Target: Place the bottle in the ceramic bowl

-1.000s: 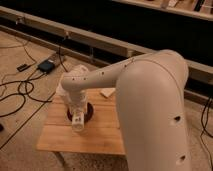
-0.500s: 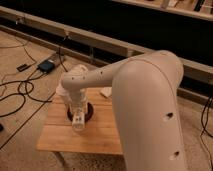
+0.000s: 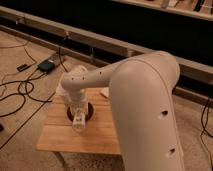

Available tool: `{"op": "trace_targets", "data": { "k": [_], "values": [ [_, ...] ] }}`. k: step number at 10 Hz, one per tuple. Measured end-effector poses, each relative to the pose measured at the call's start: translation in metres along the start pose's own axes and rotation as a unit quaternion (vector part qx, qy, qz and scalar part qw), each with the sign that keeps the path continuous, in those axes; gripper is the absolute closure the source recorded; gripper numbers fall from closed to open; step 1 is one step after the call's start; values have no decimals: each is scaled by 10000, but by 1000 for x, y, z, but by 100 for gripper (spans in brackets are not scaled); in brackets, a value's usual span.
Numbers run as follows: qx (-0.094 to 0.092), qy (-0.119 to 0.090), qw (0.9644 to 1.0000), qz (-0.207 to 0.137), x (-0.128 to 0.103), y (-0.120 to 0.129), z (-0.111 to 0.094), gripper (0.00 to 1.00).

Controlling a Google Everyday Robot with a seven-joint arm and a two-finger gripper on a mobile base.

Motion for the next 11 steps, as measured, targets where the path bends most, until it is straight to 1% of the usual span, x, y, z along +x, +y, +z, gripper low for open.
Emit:
{"op": "trace_targets", "data": {
  "k": [4,7,9,11],
  "values": [
    [68,-13,10000,-72,0,0,1,30],
    [93,-65,9999,-110,-2,-2,-3,30],
    [62,-109,9999,-95,-4,-6,-11,30],
    [-52,-169,9998,-16,-11,-20,-32,30]
  ]
}}
